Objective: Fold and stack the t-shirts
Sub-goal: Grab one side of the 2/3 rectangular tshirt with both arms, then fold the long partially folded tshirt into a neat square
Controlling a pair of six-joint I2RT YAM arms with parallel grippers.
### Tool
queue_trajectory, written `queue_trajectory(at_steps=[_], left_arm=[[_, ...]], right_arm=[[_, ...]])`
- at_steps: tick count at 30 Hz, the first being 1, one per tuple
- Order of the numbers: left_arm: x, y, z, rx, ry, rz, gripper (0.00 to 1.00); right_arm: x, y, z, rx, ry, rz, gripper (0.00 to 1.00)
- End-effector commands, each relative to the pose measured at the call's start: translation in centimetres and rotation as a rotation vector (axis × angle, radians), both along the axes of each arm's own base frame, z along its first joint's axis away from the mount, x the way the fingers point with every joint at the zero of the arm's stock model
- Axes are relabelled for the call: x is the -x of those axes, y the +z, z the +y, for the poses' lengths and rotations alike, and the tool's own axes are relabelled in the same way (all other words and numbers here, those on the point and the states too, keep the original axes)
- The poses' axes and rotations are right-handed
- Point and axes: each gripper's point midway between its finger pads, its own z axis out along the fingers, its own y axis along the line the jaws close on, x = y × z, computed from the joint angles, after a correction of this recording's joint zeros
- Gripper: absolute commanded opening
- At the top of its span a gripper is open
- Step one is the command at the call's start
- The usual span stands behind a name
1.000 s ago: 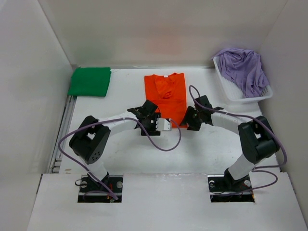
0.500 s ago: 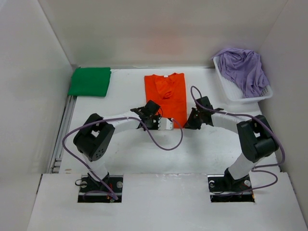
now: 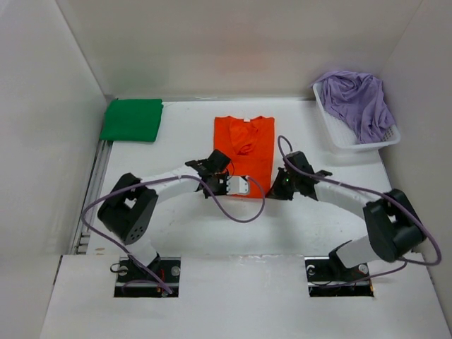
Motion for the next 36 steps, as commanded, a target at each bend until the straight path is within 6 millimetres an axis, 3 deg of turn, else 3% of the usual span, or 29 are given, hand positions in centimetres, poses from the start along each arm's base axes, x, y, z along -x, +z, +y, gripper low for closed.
queue_trajectory(at_steps=[1, 9, 11, 13, 15, 17, 24, 29, 36], left_arm=[[4.8, 2.3, 1.8, -0.003, 0.032, 0.093, 0.0], [17.2, 7.6, 5.7, -0.088, -0.058, 0.277, 0.01], [19.5, 9.4, 6.0, -0.077, -0.048, 0.354, 0.01], [20.2, 11.5, 5.3, -0.015, -0.039, 0.39, 0.02], [19.3, 13.0, 4.3, 0.033, -0.02, 0.384, 0.03], [17.3, 14.0, 3.3, 0.068, 0.019, 0.378, 0.03], [7.5, 15.4, -0.4, 0.219, 0.181, 0.355, 0.03], [1.6, 13.8, -1.3, 0.223, 0.268, 0.342, 0.04], [-4.1, 10.9, -2.3, 0.198, 0.355, 0.302, 0.05]], right_arm=[[3.8, 2.2, 1.5, -0.038, 0.047, -0.008, 0.0], [16.9, 6.5, 3.9, -0.132, 0.159, 0.091, 0.0], [19.1, 7.9, 4.1, -0.159, 0.176, 0.118, 0.0], [20.2, 9.2, 4.2, -0.17, 0.186, 0.118, 0.0], [20.5, 10.1, 4.2, -0.174, 0.2, 0.112, 0.0], [19.3, 10.8, 3.9, -0.175, 0.184, 0.081, 0.0], [11.7, 12.1, 1.6, -0.15, 0.102, -0.038, 0.0], [6.6, 11.6, -0.2, -0.12, 0.053, -0.078, 0.0], [1.3, 9.3, -1.7, -0.088, 0.014, -0.074, 0.0]])
